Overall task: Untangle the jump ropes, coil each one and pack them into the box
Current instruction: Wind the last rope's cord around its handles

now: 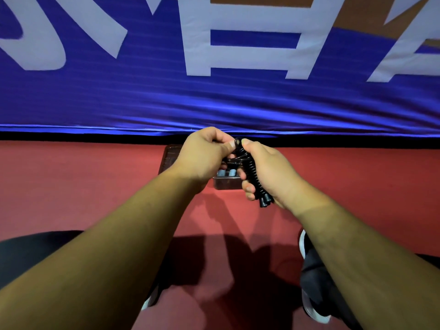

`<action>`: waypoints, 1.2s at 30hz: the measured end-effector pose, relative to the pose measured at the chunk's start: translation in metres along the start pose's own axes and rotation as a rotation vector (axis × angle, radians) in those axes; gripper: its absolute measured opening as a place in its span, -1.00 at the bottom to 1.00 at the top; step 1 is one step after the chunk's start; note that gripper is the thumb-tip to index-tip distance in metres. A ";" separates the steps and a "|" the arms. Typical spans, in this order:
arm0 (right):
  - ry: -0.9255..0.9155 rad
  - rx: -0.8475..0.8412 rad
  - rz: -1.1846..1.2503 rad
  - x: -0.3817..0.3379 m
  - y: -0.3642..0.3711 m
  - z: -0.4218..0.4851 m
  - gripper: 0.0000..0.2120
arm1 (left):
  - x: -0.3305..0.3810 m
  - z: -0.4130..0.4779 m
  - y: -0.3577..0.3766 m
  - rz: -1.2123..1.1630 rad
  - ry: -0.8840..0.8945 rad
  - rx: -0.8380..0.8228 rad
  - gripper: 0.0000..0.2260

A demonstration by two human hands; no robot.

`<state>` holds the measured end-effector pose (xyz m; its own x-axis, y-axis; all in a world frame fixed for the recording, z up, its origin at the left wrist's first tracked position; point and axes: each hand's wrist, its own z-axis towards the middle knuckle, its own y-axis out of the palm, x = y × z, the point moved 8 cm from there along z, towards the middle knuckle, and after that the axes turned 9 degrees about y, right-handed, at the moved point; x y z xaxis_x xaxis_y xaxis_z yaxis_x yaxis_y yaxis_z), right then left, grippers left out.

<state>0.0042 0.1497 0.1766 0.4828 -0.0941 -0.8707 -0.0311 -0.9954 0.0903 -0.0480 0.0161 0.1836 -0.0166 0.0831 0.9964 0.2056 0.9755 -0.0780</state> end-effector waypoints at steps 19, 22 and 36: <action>-0.057 0.166 -0.286 0.000 -0.002 0.006 -0.67 | 0.002 -0.006 0.002 0.020 -0.027 0.040 -0.84; -0.087 0.206 -0.343 -0.007 -0.001 0.003 -0.64 | 0.006 -0.005 0.001 -0.016 -0.019 0.071 -0.82; -0.006 0.144 -0.183 -0.014 0.007 -0.004 -0.56 | 0.012 -0.013 0.013 -0.272 -0.034 0.141 -0.85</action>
<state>0.0005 0.1441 0.1913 0.4866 0.0882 -0.8691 -0.0684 -0.9880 -0.1386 -0.0331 0.0269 0.1945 -0.0860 -0.1804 0.9798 0.0516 0.9813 0.1852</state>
